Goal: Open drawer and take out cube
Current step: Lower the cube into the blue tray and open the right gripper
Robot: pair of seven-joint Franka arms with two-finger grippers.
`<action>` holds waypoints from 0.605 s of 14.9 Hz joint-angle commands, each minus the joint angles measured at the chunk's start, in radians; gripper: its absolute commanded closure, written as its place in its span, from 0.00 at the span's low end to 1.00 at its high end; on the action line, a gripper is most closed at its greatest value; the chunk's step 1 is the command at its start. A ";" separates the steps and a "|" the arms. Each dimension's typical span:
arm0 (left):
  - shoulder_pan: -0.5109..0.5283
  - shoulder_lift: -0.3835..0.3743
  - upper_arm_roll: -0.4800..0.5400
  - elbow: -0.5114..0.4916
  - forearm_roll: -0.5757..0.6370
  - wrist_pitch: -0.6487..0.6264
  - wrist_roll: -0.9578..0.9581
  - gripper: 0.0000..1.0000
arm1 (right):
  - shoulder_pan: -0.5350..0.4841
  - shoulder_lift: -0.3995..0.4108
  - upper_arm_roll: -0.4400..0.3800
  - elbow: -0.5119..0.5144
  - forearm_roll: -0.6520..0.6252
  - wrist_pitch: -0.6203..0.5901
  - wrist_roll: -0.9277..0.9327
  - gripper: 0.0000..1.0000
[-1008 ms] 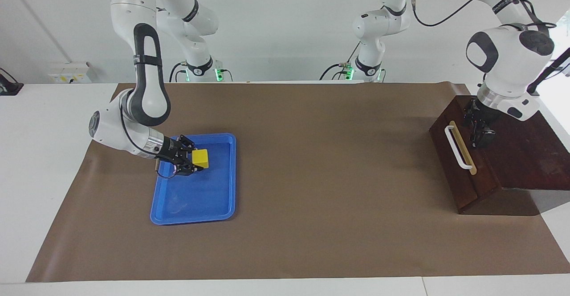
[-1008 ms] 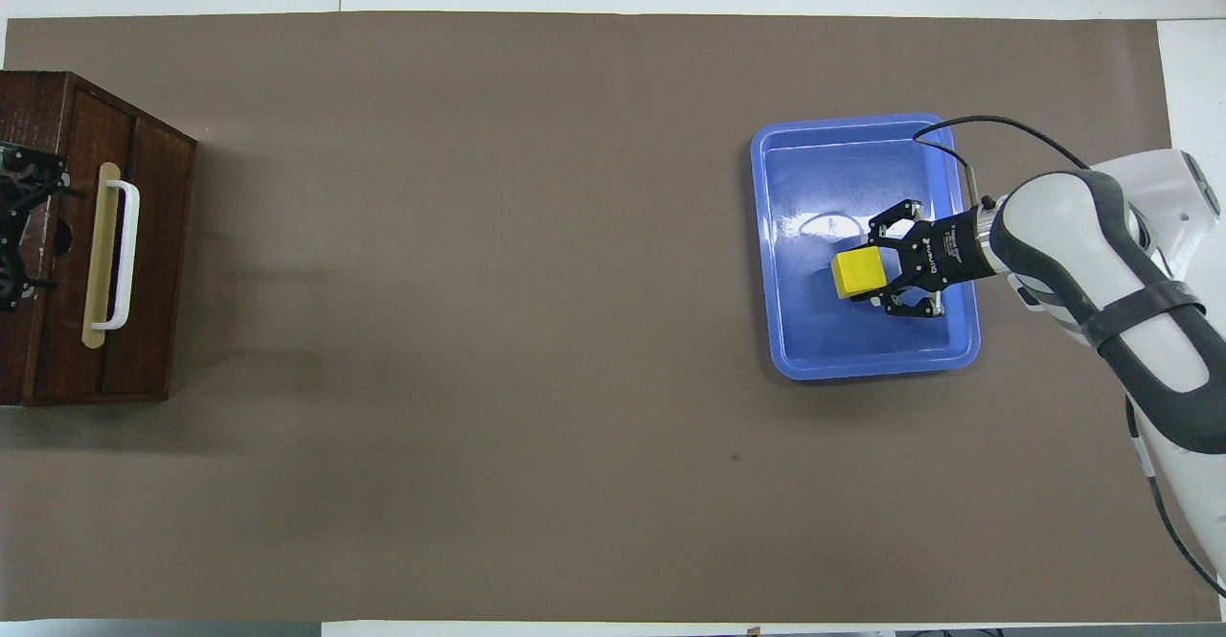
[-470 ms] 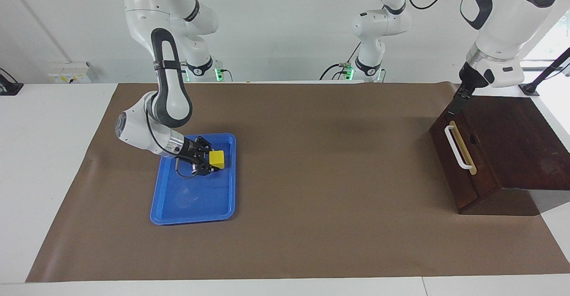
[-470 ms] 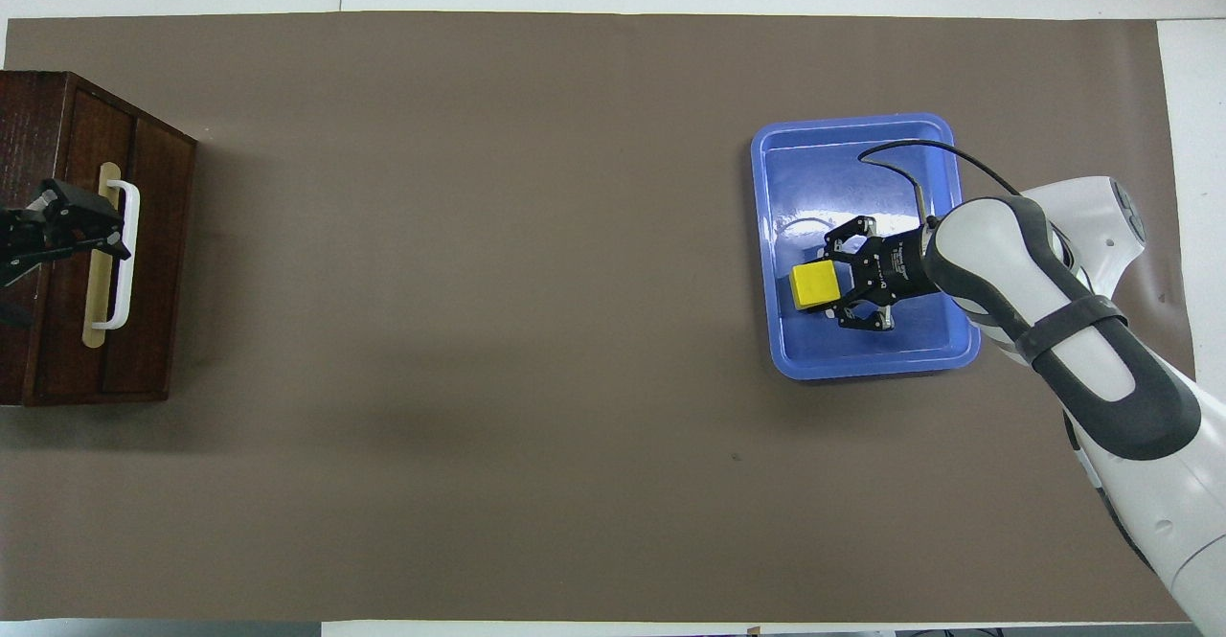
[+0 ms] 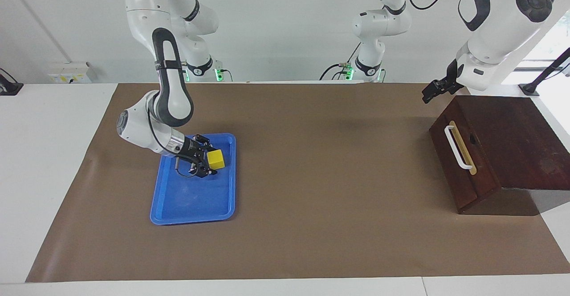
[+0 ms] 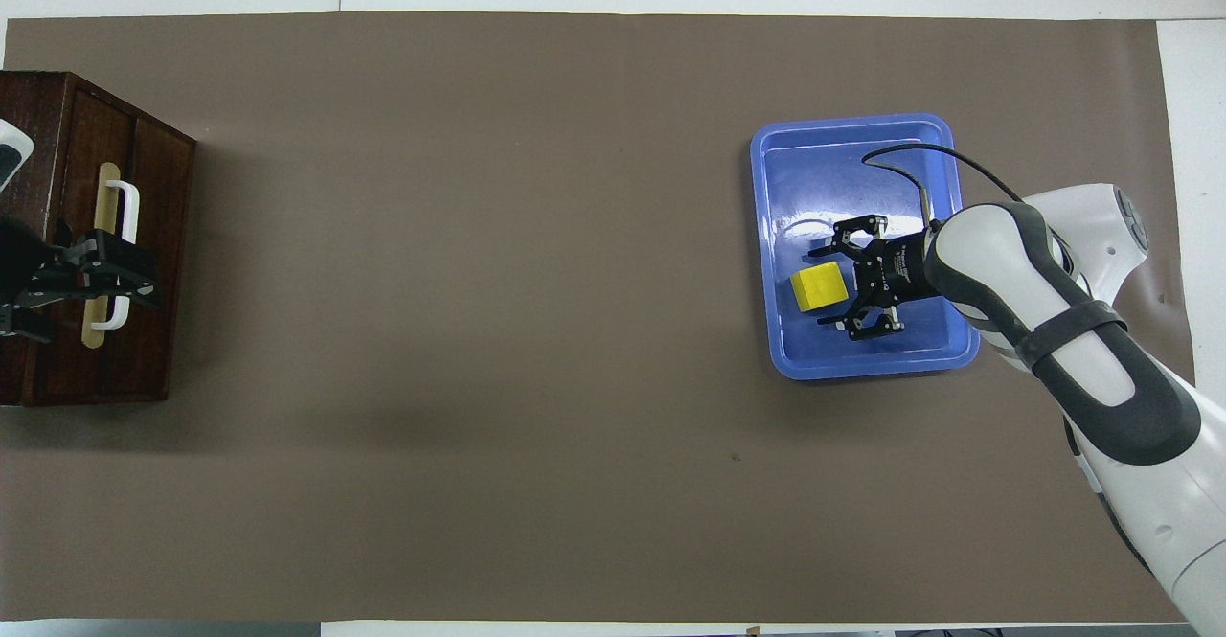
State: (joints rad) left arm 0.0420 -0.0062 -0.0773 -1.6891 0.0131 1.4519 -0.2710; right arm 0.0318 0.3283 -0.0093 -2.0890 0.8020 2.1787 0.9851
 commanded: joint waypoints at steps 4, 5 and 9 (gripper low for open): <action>-0.031 0.012 0.024 0.089 -0.012 -0.100 0.148 0.00 | -0.009 -0.025 -0.001 0.078 -0.026 -0.049 -0.008 0.00; -0.031 -0.001 0.024 0.075 -0.012 -0.094 0.150 0.00 | -0.009 -0.031 -0.006 0.114 -0.059 -0.074 -0.005 0.00; -0.033 -0.008 0.024 0.065 -0.010 -0.087 0.151 0.00 | -0.018 -0.103 -0.003 0.242 -0.320 -0.206 -0.055 0.00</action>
State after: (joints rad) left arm 0.0287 0.0010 -0.0741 -1.6162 0.0127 1.3762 -0.1352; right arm 0.0282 0.2704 -0.0190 -1.9042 0.5977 2.0492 0.9774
